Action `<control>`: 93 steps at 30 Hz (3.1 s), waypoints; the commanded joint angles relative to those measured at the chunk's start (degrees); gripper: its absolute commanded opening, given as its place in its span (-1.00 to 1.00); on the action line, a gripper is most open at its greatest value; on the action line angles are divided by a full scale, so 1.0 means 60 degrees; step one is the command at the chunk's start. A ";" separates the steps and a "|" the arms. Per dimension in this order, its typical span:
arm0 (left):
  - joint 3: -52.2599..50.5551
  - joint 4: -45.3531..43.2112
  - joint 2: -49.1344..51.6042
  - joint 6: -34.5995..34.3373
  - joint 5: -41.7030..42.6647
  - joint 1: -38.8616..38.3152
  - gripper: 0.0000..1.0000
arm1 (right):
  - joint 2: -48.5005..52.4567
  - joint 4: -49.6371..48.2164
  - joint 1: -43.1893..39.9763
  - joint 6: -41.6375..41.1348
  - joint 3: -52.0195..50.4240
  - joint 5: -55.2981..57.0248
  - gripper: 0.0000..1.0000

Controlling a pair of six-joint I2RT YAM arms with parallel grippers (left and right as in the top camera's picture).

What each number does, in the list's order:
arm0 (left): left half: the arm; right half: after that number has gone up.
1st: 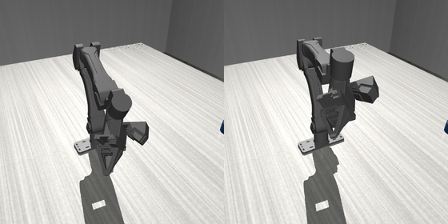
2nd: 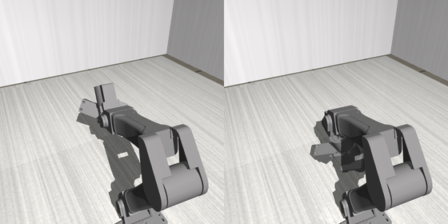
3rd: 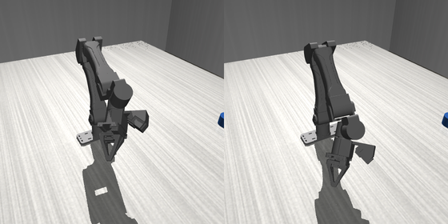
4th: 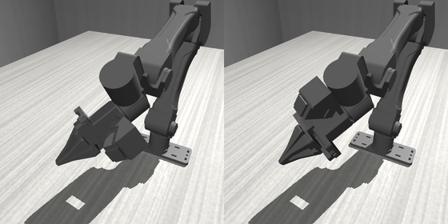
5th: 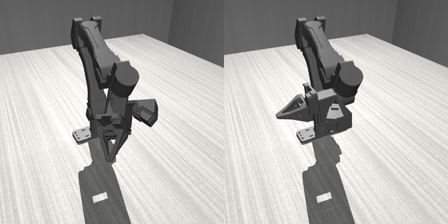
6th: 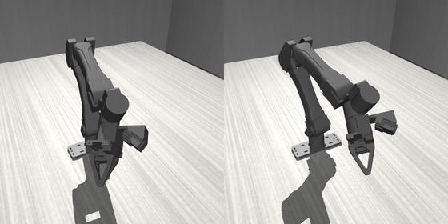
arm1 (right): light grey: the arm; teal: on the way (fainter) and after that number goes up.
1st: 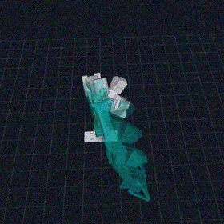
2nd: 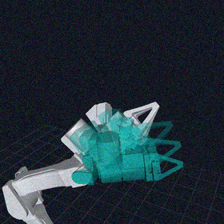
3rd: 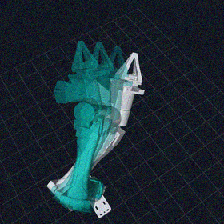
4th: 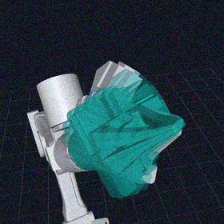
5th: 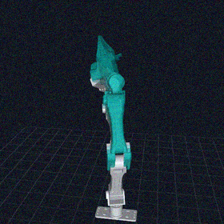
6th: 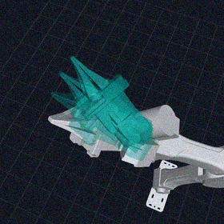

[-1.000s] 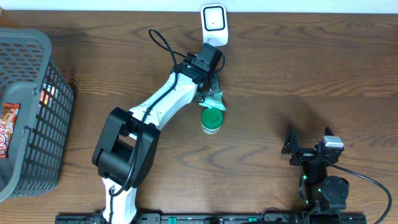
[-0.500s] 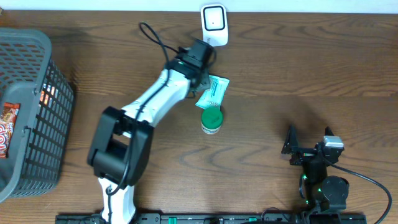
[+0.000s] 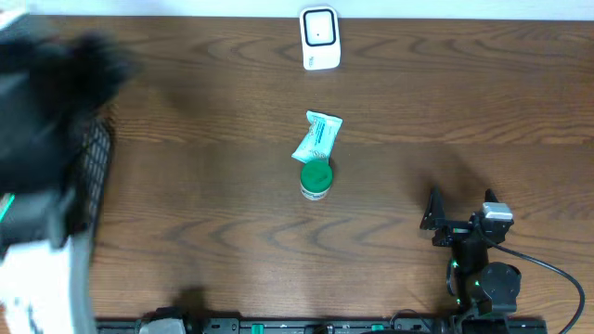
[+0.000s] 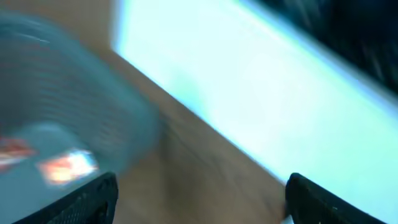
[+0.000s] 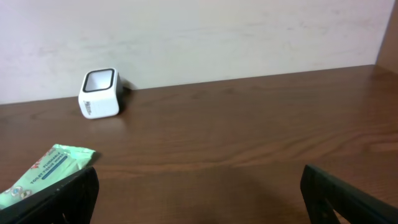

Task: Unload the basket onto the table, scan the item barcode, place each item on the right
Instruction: 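Drop the wipes pack beside the bottle and withdraw left gripper, then reach into the basket and grasp the red snack bar with left gripper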

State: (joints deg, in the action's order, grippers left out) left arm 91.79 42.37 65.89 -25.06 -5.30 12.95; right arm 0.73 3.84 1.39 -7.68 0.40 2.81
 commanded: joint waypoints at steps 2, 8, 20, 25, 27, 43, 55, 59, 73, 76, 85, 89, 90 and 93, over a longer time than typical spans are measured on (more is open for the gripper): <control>-0.0135 0.0816 -0.0291 0.0233 0.0025 0.2426 0.74 | -0.0015 0.0033 0.0073 -0.0138 -0.0015 0.0091 0.98; -0.0288 0.1810 0.0914 -0.0776 0.0051 0.4685 0.74 | -0.0015 0.0033 0.0073 -0.0138 -0.0015 0.0091 0.98; -0.0288 0.1730 0.5435 -0.2441 -0.0033 0.5949 0.74 | -0.0015 0.0033 0.0073 -0.0138 -0.0015 0.0091 0.99; -0.0288 0.1384 0.6863 -0.2448 -0.0736 0.5956 0.74 | -0.0015 0.0033 0.0073 -0.0138 -0.0015 0.0091 0.99; -0.0291 0.1304 0.7286 -0.2455 -0.0965 0.5956 0.74 | -0.0015 0.0033 0.0073 -0.0138 -0.0015 0.0091 0.98; -0.0331 0.0437 0.8717 -0.2444 -0.2488 0.6397 0.75 | -0.0015 0.0033 0.0073 -0.0138 -0.0015 0.0091 0.98; -0.0339 0.0204 1.0386 -0.2448 -0.2233 0.6561 0.61 | -0.0015 0.0033 0.0073 -0.0138 -0.0015 0.0091 0.98; -0.0342 0.0200 1.0805 -0.2444 -0.2200 0.6561 0.50 | -0.0015 0.0033 0.0073 -0.0142 -0.0015 0.0091 0.98; -0.0368 0.0557 1.0754 -0.2452 -0.2197 0.6561 -0.86 | -0.0015 0.0033 0.0073 -0.0138 -0.0015 0.0091 0.98; -0.0364 0.0637 1.0291 -0.2455 -0.1887 0.6561 -0.86 | -0.0015 0.0033 0.0073 -0.0138 -0.0015 0.0091 0.99; -0.0364 0.0634 0.6266 -0.2452 0.1574 0.6561 -0.85 | -0.0015 0.0033 0.0073 -0.0138 -0.0015 0.0091 0.98; -0.0364 0.0532 0.3829 -0.2455 0.2004 0.6557 -0.86 | -0.0015 0.0033 0.0073 -0.0138 -0.0015 0.0091 0.99; -0.0364 0.0503 0.3264 -0.2459 0.2047 0.6557 -0.86 | -0.0015 0.0033 0.0073 -0.0138 -0.0015 0.0091 0.98; -0.0364 0.0350 0.1606 -0.2594 0.2692 0.6466 -0.85 | -0.0015 0.0033 0.0073 -0.0138 -0.0015 0.0091 0.99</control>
State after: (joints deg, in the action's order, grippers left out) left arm 89.06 44.53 82.81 -40.51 4.95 52.21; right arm 0.73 3.88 1.39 -7.68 0.40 2.83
